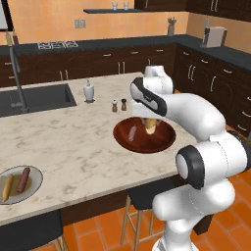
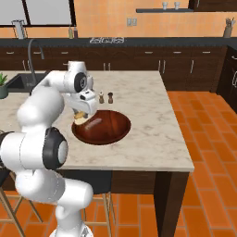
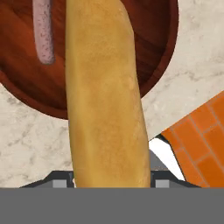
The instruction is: Place one bun and one sausage from the bowl on each plate.
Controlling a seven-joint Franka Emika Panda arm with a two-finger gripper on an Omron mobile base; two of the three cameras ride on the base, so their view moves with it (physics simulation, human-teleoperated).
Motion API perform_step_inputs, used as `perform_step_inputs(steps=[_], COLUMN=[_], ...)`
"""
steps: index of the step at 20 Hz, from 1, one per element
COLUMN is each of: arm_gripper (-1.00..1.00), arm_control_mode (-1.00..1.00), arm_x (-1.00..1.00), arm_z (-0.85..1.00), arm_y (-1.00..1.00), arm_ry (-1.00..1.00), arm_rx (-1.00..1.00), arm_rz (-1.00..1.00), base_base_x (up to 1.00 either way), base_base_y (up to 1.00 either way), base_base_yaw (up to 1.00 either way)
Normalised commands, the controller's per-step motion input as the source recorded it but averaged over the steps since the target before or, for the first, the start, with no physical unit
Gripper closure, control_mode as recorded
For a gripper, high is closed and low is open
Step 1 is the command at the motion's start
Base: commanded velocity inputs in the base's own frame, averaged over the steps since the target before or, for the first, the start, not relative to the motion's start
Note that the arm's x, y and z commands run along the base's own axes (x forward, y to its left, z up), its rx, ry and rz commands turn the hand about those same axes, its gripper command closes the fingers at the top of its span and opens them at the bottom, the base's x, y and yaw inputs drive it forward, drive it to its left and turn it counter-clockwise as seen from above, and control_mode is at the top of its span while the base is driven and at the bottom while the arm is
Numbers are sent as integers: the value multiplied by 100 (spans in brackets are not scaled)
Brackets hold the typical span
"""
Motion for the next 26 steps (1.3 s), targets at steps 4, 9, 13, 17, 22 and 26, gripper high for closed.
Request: perform_step_inputs(steps=[4, 9, 13, 17, 22, 26], arm_gripper=[100, 100, 100, 100, 100, 100], arm_control_mode=[100, 100, 100, 100, 100, 100], arm_x=[-75, 0, 0, 0, 0, 0], arm_z=[39, 0, 0, 0, 0, 0], arm_y=[0, 0, 0, 0, 0, 0], arm_ry=[-30, 0, 0, 0, 0, 0], arm_rx=[0, 0, 0, 0, 0, 0], arm_rz=[2, 0, 0, 0, 0, 0], base_base_x=[-25, -100, -63, -16, 0, 2], base_base_y=[0, 45, 100, 100, 100, 100], base_base_yaw=[0, 5, 2, 0, -3, -6])
